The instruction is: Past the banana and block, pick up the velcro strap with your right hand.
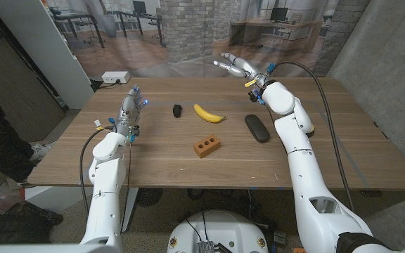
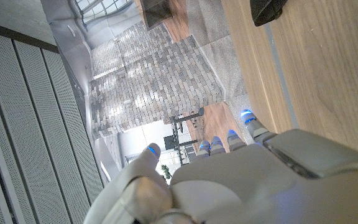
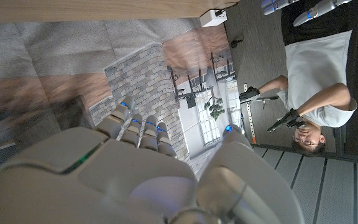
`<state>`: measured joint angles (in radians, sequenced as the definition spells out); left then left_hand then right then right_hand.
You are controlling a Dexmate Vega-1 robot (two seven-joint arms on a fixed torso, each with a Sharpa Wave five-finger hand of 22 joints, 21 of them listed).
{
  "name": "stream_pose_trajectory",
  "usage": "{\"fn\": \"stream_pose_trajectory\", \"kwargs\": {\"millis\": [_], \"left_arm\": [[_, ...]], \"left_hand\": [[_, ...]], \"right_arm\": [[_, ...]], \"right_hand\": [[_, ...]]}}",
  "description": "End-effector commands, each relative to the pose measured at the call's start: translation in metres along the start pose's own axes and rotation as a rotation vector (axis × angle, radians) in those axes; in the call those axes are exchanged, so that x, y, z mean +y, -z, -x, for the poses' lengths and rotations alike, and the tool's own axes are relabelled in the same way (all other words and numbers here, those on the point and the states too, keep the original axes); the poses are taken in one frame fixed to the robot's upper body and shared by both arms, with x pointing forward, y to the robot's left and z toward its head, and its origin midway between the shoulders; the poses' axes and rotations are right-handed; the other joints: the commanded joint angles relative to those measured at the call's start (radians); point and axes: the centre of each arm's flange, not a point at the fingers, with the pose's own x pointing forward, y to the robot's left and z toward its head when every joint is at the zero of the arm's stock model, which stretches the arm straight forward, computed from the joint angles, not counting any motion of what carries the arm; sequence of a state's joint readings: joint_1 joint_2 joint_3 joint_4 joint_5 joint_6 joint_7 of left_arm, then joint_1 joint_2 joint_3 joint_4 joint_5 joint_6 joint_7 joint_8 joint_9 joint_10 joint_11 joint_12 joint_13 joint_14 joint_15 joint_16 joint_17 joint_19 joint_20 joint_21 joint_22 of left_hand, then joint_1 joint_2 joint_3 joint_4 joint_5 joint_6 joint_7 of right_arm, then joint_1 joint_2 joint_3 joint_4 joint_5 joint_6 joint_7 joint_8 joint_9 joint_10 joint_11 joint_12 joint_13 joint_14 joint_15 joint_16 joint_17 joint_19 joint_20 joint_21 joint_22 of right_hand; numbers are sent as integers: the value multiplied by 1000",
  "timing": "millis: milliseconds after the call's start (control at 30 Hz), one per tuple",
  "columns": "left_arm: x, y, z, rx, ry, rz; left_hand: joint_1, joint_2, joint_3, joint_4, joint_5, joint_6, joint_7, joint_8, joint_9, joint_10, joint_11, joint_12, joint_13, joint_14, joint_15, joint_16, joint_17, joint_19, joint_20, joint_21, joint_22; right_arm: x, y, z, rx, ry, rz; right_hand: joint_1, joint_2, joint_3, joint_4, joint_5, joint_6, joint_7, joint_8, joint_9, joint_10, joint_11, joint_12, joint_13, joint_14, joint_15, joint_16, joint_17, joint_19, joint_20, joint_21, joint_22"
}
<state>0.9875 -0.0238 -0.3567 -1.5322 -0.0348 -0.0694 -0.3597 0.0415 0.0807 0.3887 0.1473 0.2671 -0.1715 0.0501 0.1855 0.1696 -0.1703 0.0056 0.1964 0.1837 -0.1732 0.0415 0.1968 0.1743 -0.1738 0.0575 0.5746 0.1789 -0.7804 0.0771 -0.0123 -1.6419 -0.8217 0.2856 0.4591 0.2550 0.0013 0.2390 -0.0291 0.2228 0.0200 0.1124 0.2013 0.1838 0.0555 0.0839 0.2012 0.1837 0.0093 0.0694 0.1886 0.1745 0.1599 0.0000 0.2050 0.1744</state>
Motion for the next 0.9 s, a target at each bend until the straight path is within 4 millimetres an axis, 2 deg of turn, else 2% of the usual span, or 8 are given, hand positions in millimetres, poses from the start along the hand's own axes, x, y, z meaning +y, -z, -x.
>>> {"fn": "stream_pose_trajectory", "kwargs": {"millis": [33, 900], "left_arm": [[3, 0, 2, -4, -11, 6], [8, 1, 4, -7, -16, 15]], "left_hand": [[8, 44, 2, 3, 4, -180, 6, 0, 5, -244, 10, 4, 2, -281, 7, -1, 5, -233, 2, -3, 6], [4, 45, -2, 7, 7, -177, 6, -1, 5, -242, 9, 2, 2, -279, 5, -2, 5, -226, 0, -14, 6]], "right_arm": [[7, -18, -13, -19, -26, 89], [24, -45, -34, -45, -75, 238]], "right_hand": [[8, 3, 5, -9, 5, 5, 5, -3, 3, 2, 6, -2, 4, 6, 1, 2, 2, 5, -2, -3, 2], [26, 7, 7, -22, 8, 4, 8, -5, 4, 10, 6, -2, 5, 22, -5, 4, 2, 30, -5, 4, 2]]}}
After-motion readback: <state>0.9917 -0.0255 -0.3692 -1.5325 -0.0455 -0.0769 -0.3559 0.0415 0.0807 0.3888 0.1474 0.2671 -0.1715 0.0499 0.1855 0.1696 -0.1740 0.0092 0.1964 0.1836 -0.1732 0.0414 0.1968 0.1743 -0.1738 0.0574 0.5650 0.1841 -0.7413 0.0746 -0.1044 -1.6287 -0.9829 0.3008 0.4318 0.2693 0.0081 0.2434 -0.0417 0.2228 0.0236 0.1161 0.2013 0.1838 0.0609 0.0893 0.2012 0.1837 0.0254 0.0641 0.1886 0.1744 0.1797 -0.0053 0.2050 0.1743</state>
